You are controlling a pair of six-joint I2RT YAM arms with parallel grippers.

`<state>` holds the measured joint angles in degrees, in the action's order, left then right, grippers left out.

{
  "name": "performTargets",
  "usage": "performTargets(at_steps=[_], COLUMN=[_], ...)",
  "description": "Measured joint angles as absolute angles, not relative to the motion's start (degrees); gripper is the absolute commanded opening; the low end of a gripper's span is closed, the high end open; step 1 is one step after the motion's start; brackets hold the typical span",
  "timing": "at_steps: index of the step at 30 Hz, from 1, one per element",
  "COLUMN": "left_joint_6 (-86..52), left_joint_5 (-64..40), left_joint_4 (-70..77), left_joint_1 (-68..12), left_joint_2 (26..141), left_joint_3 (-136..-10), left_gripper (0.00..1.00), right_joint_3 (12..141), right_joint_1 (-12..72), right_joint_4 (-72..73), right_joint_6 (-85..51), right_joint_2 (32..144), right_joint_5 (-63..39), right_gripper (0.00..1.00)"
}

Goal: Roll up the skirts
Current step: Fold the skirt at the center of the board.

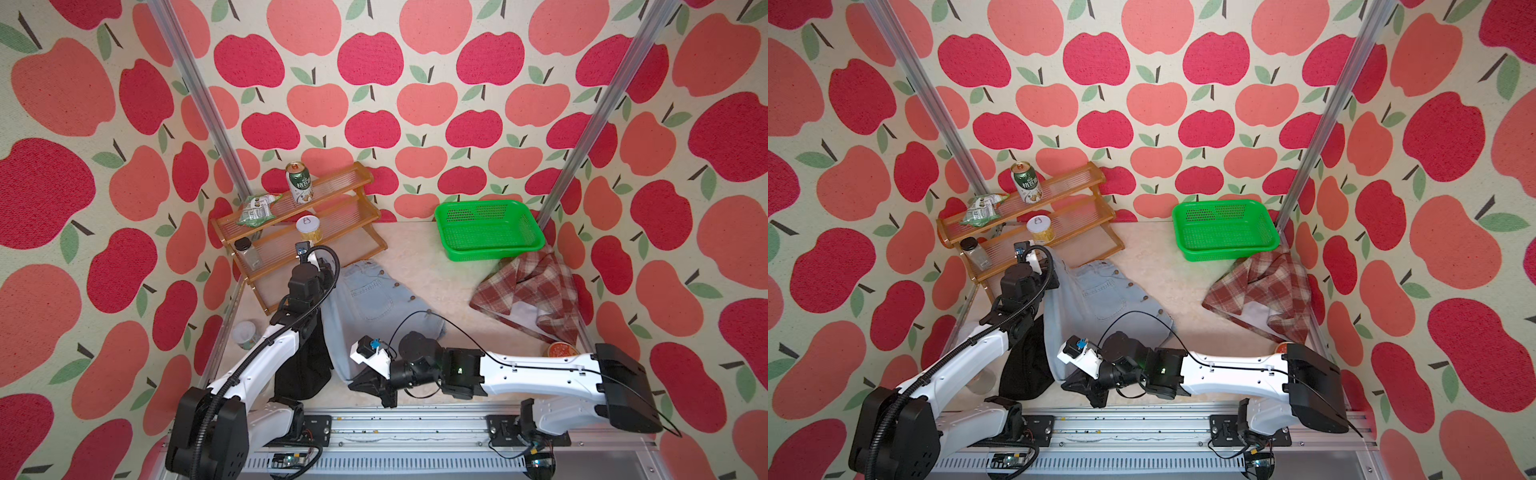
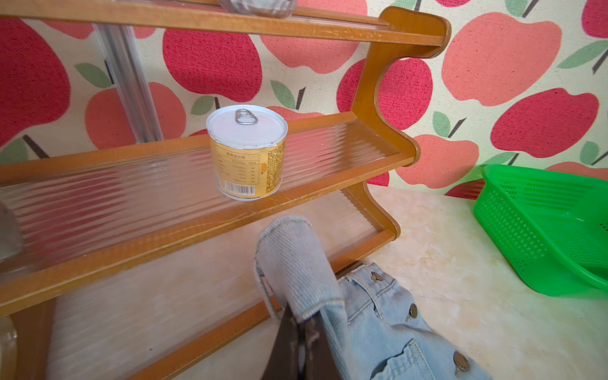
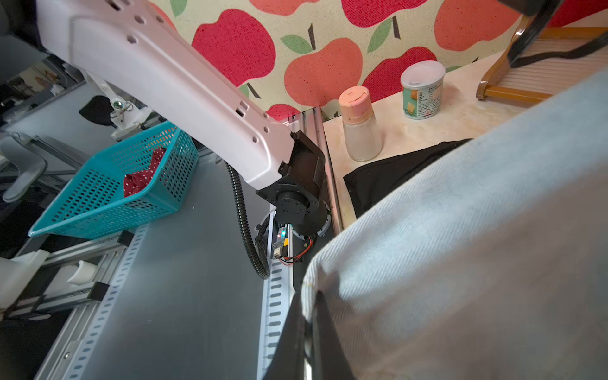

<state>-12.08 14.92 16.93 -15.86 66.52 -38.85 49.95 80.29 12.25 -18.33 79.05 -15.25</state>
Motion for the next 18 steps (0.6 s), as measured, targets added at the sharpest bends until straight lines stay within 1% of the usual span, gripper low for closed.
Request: performTargets(at_steps=[3,10,16,18], left_joint_6=[-11.42,-7.09,-4.69,-3.49], left_joint_5=[16.73,18.57,18.79,18.94], left_joint_4=[16.84,16.51,15.84,15.64], left_joint_1=[-16.03,-21.10,-24.34,-25.12], left_joint_2=[69.71,85.78,97.60,100.95], left_joint_3=[-41.21,-53.58,-62.65,-65.54], left_gripper=[0.05,0.06,0.06,0.01], right_joint_3=[46.41,45.28,40.82,39.00], right_joint_1=[74.59,61.73,55.13,53.58], right_joint_4=[11.16,1.26,-4.27,-5.87], right_joint_6=[-20.14,-20.71,-21.50,-21.82], right_joint_2=[74.85,66.26,63.40,63.20], right_joint_5=[-15.99,-14.20,-12.91,-12.43], right_gripper=[0.00,0.00,0.00,0.00])
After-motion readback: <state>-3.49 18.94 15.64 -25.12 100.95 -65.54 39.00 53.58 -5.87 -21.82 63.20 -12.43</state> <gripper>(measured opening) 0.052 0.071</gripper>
